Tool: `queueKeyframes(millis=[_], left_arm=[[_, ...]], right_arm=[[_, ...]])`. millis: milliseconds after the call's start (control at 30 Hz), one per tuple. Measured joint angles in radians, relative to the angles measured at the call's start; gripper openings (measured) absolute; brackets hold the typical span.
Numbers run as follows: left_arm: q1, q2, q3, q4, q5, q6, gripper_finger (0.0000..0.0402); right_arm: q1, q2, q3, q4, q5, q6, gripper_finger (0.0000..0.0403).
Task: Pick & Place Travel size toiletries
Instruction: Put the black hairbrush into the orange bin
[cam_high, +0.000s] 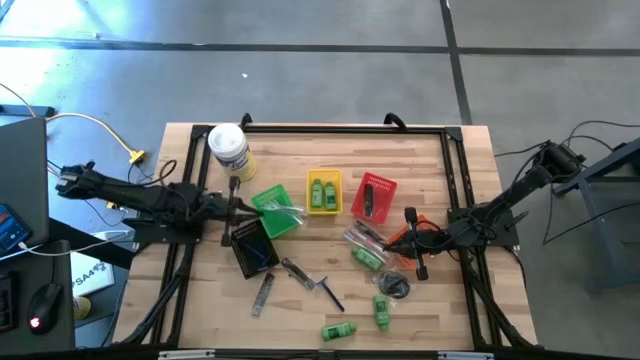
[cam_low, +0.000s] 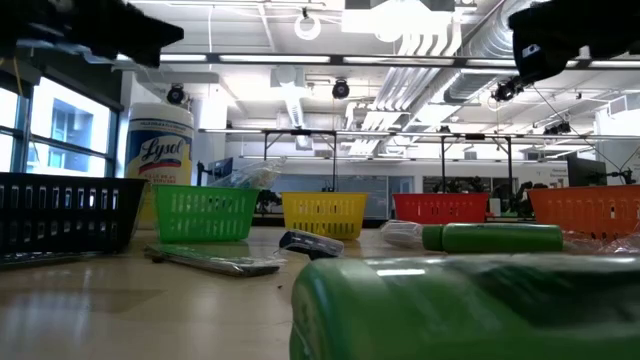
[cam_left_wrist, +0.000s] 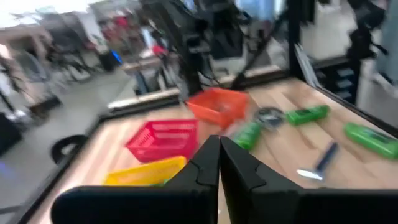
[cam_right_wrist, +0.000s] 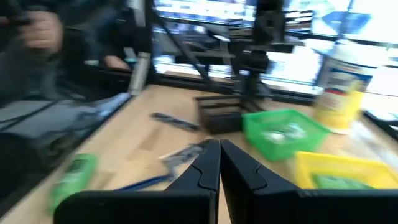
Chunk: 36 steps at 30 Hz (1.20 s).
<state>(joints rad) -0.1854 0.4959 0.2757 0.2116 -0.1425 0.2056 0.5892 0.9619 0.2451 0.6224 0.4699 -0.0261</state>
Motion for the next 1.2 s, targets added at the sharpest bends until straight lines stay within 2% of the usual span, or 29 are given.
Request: queueKeyframes(millis=[67,300,467,567,733,833,1033,1133,1200], left_arm=[[0.029,-0.053,-0.058,0.025,0.0,0.001,0.0006],[0.114,-0.155,-0.156,0.034,-0.011,-0.049,0.0001],[0.122,-0.16,-0.188,0.052,-0.01,-0.045,0.0],[0.12,-0.161,-0.189,0.069,0.002,-0.031,0.0],[0.12,-0.16,-0.189,0.07,0.021,-0.026,0.0],[0.12,-0.158,-0.189,0.07,0.021,-0.026,0.0],[0.12,-0.158,-0.189,0.071,0.021,-0.003,0.0],[0.12,-0.158,-0.188,0.071,0.021,-0.004,0.0],[0.12,-0.158,-0.188,0.07,0.021,-0.005,0.0]], right_arm=[[0.002,0.0,0.0,-0.003,0.034,0.003,0.0003],[0.028,-0.095,0.0,-0.03,0.037,-0.004,0.0003],[0.027,-0.126,-0.001,-0.099,0.041,-0.005,0.0003],[0.025,-0.135,-0.021,-0.067,0.066,-0.015,0.0003],[-0.008,-0.242,-0.077,-0.059,0.057,-0.072,0.0003],[-0.081,-0.311,-0.091,-0.08,0.001,-0.076,0.0003],[-0.247,-0.483,-0.097,-0.245,-0.214,-0.022,0.0003],[-0.286,-0.576,-0.098,-0.284,-0.316,0.013,0.0003],[-0.289,-0.631,-0.097,-0.29,-0.331,0.025,0.0003]])
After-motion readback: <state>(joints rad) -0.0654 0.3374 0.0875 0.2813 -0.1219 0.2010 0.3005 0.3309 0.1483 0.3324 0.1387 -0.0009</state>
